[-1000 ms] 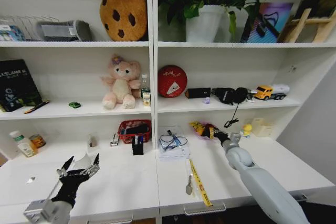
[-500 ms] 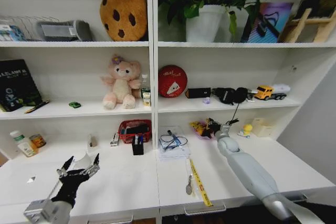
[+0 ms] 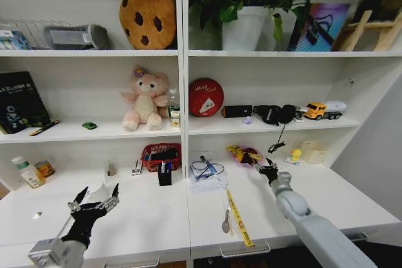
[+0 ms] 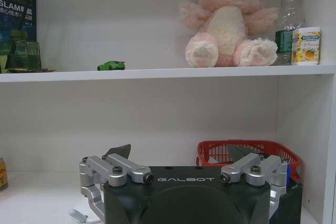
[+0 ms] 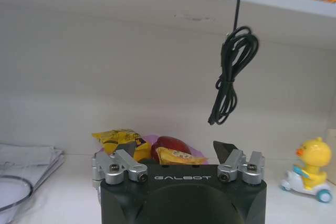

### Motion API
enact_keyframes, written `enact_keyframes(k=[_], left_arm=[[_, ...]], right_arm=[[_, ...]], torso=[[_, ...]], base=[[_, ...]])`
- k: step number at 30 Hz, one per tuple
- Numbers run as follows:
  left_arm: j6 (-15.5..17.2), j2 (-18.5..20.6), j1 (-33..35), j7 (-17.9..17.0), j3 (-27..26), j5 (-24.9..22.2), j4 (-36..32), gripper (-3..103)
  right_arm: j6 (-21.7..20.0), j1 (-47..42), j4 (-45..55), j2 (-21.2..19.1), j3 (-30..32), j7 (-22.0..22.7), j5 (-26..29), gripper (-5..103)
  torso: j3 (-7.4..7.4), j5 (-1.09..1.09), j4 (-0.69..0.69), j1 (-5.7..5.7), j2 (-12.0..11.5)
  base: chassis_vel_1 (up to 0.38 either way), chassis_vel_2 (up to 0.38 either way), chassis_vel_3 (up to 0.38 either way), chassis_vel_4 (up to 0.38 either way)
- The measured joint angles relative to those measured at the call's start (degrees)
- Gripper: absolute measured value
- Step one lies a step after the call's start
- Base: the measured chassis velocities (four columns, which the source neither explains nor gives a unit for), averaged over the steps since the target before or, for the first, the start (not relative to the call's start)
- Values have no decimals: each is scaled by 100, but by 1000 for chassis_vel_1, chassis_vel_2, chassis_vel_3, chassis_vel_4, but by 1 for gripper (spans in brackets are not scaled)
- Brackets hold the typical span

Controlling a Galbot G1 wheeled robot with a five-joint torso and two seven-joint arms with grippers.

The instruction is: Organize the objects on the table.

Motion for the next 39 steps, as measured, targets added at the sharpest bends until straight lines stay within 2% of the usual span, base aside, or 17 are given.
enact_keyframes(k=[3,4,5,6,9,10,13,19,39], left_arm=[[0,0,0,2,0,0,0,100],[0,0,0,2,0,0,0,100],[0,0,0,1,0,0,0,100],[0,0,0,1,0,0,0,100],[0,0,-1,3,1,0,0,100],[0,0,-1,3,1,0,0,100],[0,0,0,2,1,0,0,100],[0,0,0,1,0,0,0,100],[0,0,0,1,1,0,0,100]], right_arm=[[78,-1332,981,91,899,100,-236,96],[78,-1332,981,91,899,100,-236,96],[263,-2111,1512,229,1466,-52,-377,99],[263,-2111,1512,229,1466,-52,-377,99],[647,-3537,2475,578,2340,-470,-555,100],[647,-3537,2475,578,2340,-470,-555,100],[997,-4334,3029,864,2491,-796,-775,100],[1022,-4497,3269,1022,2362,-845,-851,100],[999,-4414,3211,1012,2309,-833,-839,100]], torso=[[0,1,-3,0,0],[0,1,-3,0,0],[0,3,-1,0,0],[0,3,-1,0,0],[-1,-2,-4,-1,1],[-1,-2,-4,-1,1],[0,-1,-3,-1,1],[1,1,0,-1,0],[1,1,-3,1,-1]], base=[[0,0,0,0],[0,0,0,0],[0,0,0,0],[0,0,0,0],[0,0,0,0],[0,0,0,0],[0,0,0,0],[0,0,0,0],[5,3,-6,-5]])
